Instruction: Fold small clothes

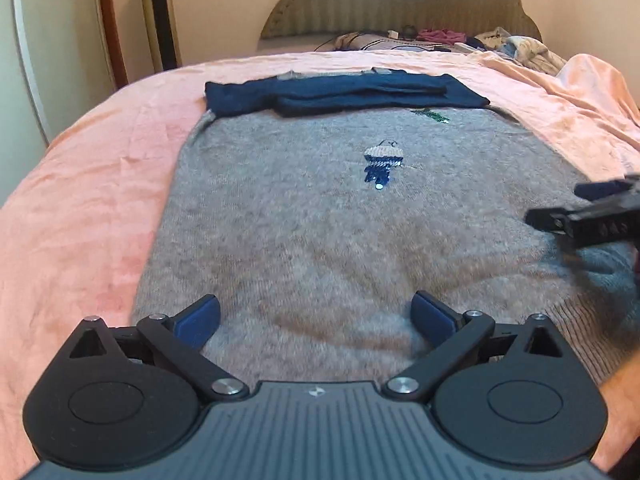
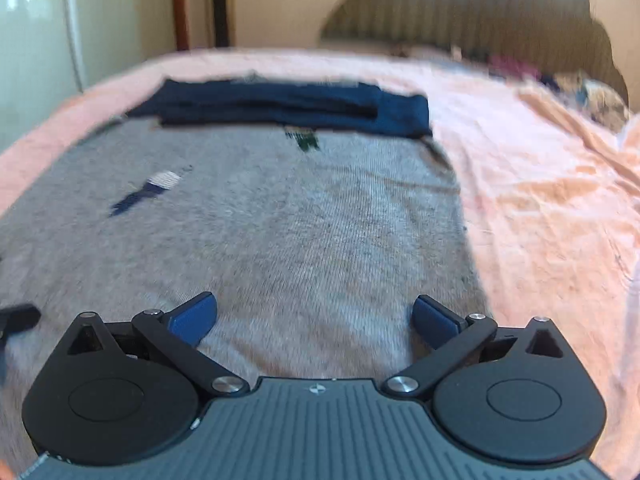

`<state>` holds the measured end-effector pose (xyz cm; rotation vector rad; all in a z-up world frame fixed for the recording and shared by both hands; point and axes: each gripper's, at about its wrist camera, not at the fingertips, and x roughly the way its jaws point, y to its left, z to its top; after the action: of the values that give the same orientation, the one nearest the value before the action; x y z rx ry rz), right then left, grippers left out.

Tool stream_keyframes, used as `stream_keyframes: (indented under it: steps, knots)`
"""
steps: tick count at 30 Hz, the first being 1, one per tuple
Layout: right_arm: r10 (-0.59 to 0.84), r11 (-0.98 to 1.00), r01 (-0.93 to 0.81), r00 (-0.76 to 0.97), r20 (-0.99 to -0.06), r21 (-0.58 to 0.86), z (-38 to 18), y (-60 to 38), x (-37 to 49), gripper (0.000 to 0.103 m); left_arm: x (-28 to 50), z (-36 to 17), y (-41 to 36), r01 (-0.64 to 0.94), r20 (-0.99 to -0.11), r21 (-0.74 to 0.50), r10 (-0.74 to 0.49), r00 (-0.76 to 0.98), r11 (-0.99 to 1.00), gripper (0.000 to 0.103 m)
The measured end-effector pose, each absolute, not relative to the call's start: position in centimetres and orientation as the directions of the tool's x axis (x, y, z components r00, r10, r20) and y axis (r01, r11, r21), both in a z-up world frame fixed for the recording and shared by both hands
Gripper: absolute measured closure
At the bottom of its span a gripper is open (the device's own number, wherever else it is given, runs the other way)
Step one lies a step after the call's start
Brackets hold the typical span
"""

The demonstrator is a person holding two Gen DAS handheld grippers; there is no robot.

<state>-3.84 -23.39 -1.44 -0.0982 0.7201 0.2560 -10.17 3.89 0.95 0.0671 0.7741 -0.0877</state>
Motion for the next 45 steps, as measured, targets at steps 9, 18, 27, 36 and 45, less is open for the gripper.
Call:
stream_keyframes:
  steps: [9, 18, 27, 36, 45]
  knots:
    - [0.253, 0.942, -0.336, 0.680, -0.688, 0.014, -0.9, -28.1, -10.9, 0.000, -13.0, 1.5, 6.2, 0.132, -0.726, 0.026, -0.072, 0.684, 0.991, 0.000]
    - [0.296, 0.952, -0.121, 0.592, -0.750, 0.280, 0.7, -36.0, -13.0, 0.000, -15.5, 2.6, 12.4, -0.038, -0.739, -0.245, -0.161, 0.655, 0.969, 0.001]
    - [0.672, 0.724, -0.130, 0.355, -0.650, 0.677, 0.0, -37.6, -10.1, 0.000, -14.6, 0.2, 18.1, -0.144, -0.517, -0.822, -0.617, 0.594, 0.551, 0.001]
    - [0.738, 0.588, 0.010, 0.403, -0.541, 0.809, -1.4, -40.1, -8.1, 0.006, -13.6, 0.7, 17.0, -0.130, -0.588, -0.761, -0.592, 0.551, 0.636, 0.027]
    - [0.759, 0.557, 0.065, 0.366, -0.539, 0.828, -3.4, -40.1, -8.3, 0.063, -12.9, 0.3, 16.3, -0.102, -0.621, -0.727, -0.585, 0.522, 0.679, 0.069]
